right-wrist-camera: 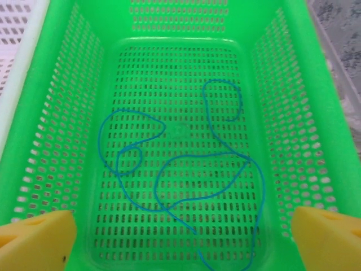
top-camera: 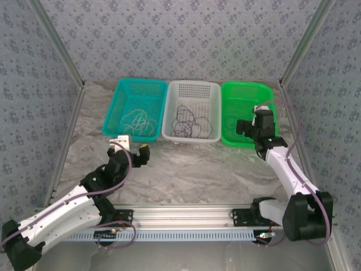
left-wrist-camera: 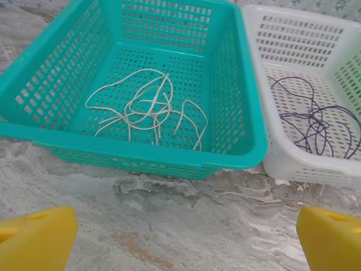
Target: Untangle the cables
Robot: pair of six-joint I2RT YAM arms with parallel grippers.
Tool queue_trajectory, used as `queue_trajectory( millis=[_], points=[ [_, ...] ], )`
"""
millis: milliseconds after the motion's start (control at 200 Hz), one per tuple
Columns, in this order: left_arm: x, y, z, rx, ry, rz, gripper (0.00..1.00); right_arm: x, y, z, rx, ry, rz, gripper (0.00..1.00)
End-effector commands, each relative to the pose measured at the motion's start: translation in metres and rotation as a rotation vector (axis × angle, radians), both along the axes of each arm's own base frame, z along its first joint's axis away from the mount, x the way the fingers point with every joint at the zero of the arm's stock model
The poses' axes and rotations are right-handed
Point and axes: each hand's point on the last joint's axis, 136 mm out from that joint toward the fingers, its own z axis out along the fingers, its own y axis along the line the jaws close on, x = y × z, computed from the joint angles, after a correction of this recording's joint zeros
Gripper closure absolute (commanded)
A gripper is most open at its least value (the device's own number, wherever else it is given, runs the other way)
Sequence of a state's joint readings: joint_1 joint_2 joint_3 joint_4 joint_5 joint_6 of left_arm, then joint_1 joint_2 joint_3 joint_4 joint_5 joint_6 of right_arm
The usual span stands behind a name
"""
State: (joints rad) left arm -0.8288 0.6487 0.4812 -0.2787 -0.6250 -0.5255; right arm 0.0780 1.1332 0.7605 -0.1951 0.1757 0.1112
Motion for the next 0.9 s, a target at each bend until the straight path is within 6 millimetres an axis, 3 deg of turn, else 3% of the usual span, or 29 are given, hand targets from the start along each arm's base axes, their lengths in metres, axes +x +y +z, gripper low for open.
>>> queue_trajectory(
  millis=[0,130,230,305,500,700,755,899],
  points=[
    [0.003,0.006,0.016,-0.031,-0.011,0.028,0.01,0.008,0.005,0.016,0.08,-0.07,0.05,0.0],
    [0.005,0.023,0.018,-0.022,-0.02,0.083,0.01,0.006,-0.004,0.008,0.091,-0.018,0.014,0.0],
    [0.005,0.041,0.023,0.028,-0.039,0.124,0.01,0.003,-0.013,0.008,0.044,-0.122,-0.007,0.0],
    [0.007,0.049,0.027,0.066,-0.065,0.14,0.01,-0.005,-0.026,-0.005,-0.002,-0.182,-0.07,0.0],
    [0.023,0.037,0.024,0.076,-0.111,0.084,0.01,-0.014,-0.033,-0.044,-0.063,-0.258,-0.099,0.0],
    [0.031,0.052,0.021,0.196,-0.095,0.125,0.0,0.002,-0.04,-0.05,-0.098,-0.321,-0.147,0.04],
    [0.034,0.055,0.023,0.199,-0.113,0.136,0.01,0.011,-0.034,-0.052,-0.134,-0.299,-0.123,0.08],
    [0.04,0.066,0.021,0.21,-0.145,0.165,0.01,0.027,-0.014,-0.063,-0.199,-0.276,-0.02,0.09]
  ],
)
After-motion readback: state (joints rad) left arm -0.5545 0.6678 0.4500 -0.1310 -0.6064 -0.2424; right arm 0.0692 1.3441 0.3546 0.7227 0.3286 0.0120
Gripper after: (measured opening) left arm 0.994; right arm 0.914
